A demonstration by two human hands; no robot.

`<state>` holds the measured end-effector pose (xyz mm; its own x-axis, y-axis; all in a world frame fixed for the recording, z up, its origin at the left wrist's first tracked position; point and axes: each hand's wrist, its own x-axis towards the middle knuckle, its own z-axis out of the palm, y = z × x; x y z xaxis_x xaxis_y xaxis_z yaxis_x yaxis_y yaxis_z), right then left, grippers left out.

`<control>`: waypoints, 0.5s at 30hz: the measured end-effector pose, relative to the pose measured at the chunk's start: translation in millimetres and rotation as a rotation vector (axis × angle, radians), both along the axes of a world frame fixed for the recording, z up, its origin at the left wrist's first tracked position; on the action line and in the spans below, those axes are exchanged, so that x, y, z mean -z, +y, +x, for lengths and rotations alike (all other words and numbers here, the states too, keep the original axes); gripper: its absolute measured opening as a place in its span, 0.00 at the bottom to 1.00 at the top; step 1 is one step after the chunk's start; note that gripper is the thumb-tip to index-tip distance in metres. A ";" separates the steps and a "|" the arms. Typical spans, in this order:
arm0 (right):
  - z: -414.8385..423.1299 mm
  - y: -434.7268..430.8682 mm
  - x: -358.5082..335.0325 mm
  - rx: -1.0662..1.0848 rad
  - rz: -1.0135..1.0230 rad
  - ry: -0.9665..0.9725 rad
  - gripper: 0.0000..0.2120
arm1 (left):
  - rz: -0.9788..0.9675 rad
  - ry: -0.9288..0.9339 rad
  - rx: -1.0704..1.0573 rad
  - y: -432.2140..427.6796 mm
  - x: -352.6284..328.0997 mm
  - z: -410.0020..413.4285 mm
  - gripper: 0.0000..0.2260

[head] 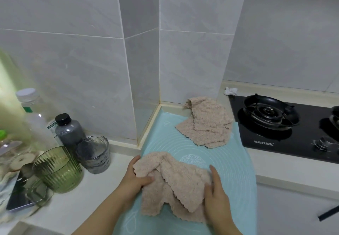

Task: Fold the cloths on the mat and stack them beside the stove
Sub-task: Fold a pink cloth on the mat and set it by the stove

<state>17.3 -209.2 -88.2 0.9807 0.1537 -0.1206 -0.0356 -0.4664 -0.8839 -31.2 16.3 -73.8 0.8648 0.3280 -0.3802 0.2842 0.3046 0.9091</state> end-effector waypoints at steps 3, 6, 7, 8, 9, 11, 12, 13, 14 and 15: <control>-9.8 5.1 3.2 -0.242 -0.258 -0.077 0.29 | 0.165 0.032 0.019 -0.6 -6.9 5.3 0.24; -9.6 6.7 -1.2 -0.430 -0.500 -0.123 0.34 | 0.261 0.034 0.010 -8.7 -12.5 7.9 0.16; -10.0 8.9 -2.2 -0.468 -0.571 -0.147 0.36 | 0.253 0.039 -0.008 -12.9 -11.3 7.0 0.14; -10.8 11.9 -3.0 -0.479 -0.621 -0.156 0.36 | 0.242 0.040 -0.027 -17.3 -8.5 5.8 0.11; -11.9 14.9 -2.7 -0.460 -0.642 -0.169 0.33 | 0.233 0.039 -0.044 -21.5 -6.6 4.1 0.08; -14.7 18.6 -3.8 -0.380 -0.636 -0.203 0.24 | 0.206 0.057 -0.068 -25.8 -6.8 2.5 0.13; -15.5 18.3 -5.5 -0.344 -0.622 -0.221 0.20 | 0.167 0.063 -0.079 -24.7 -9.3 2.2 0.15; -15.3 16.7 -7.5 -0.313 -0.607 -0.225 0.17 | 0.139 0.066 -0.078 -22.7 -12.1 3.0 0.16; -13.9 14.0 -10.4 -0.285 -0.600 -0.209 0.15 | 0.120 0.079 -0.060 -19.0 -15.1 3.6 0.17; -11.3 10.4 -14.0 -0.265 -0.603 -0.200 0.15 | 0.106 0.089 -0.036 -14.9 -17.3 4.8 0.18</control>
